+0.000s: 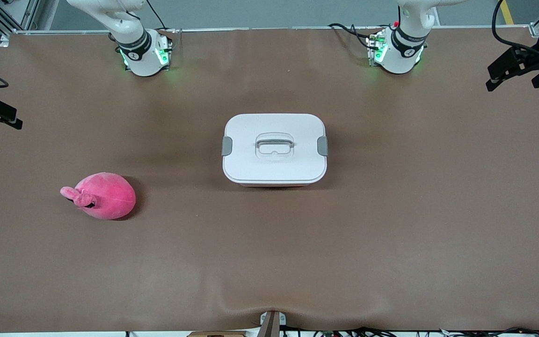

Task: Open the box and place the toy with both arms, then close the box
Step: 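Reach the right gripper to the pink plush while the left gripper reaches the lid handle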

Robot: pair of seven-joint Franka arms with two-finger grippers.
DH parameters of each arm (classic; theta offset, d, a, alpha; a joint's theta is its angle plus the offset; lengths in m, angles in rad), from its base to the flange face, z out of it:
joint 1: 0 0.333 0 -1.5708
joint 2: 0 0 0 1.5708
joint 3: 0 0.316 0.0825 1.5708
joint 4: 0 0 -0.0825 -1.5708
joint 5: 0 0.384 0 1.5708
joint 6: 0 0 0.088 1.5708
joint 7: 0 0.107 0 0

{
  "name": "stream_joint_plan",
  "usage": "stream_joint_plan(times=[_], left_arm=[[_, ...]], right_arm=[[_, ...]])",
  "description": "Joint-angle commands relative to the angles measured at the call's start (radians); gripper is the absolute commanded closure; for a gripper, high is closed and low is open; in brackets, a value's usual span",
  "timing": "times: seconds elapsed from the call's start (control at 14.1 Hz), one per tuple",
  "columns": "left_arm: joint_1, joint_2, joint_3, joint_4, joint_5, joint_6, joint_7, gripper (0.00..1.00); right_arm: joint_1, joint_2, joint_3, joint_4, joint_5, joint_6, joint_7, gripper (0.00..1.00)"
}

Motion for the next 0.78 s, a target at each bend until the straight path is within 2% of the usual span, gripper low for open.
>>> stream_joint_plan(times=[0.0, 0.21, 0.35, 0.57, 0.71], left_arm=[[0.001, 0.063, -0.029, 0.032, -0.023, 0.014, -0.036, 0.00], [-0.006, 0.129, -0.123, 0.035, -0.008, 0.092, -0.183, 0.00], [-0.003, 0.177, -0.174, 0.013, -0.004, 0.196, -0.200, 0.00], [-0.036, 0.260, -0.214, -0.006, -0.004, 0.227, -0.306, 0.00], [-0.082, 0.269, -0.223, -0.081, -0.003, 0.317, -0.413, 0.00]], right_arm=[[-0.024, -0.026, 0.013, -0.030, -0.003, 0.016, -0.005, 0.00], [-0.023, -0.005, 0.014, -0.036, 0.004, 0.048, -0.003, 0.00], [-0.015, 0.023, 0.014, -0.044, 0.012, 0.088, -0.005, 0.00], [-0.002, 0.121, 0.016, -0.060, 0.027, 0.197, -0.018, 0.00], [0.011, 0.200, 0.016, -0.056, 0.067, 0.287, -0.020, 0.00]])
